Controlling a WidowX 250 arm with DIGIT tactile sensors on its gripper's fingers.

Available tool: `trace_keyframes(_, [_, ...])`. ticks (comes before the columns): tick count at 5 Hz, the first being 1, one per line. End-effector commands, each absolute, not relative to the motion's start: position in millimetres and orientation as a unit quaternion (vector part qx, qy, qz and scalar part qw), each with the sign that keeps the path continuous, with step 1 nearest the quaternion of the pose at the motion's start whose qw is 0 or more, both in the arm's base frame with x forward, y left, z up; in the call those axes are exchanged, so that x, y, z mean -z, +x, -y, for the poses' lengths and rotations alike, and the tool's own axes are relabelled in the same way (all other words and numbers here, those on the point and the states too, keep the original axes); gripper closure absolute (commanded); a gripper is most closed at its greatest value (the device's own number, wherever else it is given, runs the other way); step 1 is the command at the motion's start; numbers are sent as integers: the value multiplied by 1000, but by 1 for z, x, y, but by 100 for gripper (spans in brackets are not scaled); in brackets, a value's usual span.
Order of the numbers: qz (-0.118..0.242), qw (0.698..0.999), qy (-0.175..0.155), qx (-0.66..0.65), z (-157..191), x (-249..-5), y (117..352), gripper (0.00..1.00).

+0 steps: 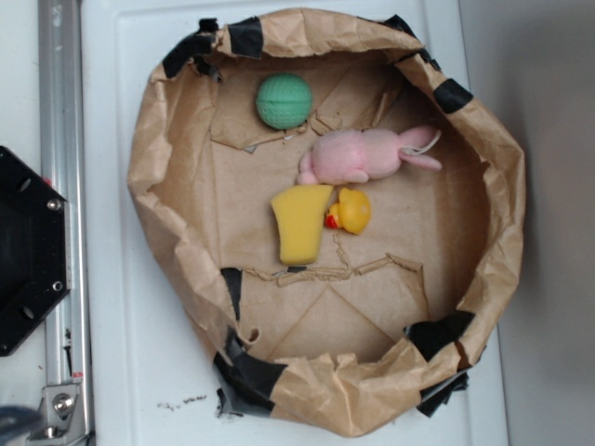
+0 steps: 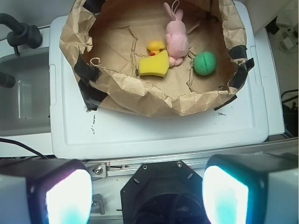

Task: Grab the green ball.

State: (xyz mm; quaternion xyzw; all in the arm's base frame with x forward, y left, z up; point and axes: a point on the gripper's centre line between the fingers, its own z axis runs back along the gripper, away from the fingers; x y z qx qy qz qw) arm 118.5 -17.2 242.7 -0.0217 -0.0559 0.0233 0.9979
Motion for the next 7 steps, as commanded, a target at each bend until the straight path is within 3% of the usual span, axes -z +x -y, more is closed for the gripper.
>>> trace_keyframes(1, [56, 998, -22, -23, 17, -243, 118, 0])
trace_keyframes(2, [16, 999, -25, -20, -7, -223, 160, 0])
trace_keyframes(3, [55, 998, 0, -12, -21, -201, 199, 0])
trace_keyframes(4, [138, 987, -22, -74, -30, -174, 227, 0])
trace_keyframes(5, [139, 989, -25, 46, -27, -147, 252, 0])
trace_keyframes(6, [100, 980, -4, 175, -25, -109, 272, 0])
trace_keyframes(7, [68, 967, 10, 246, -17, -90, 266, 0])
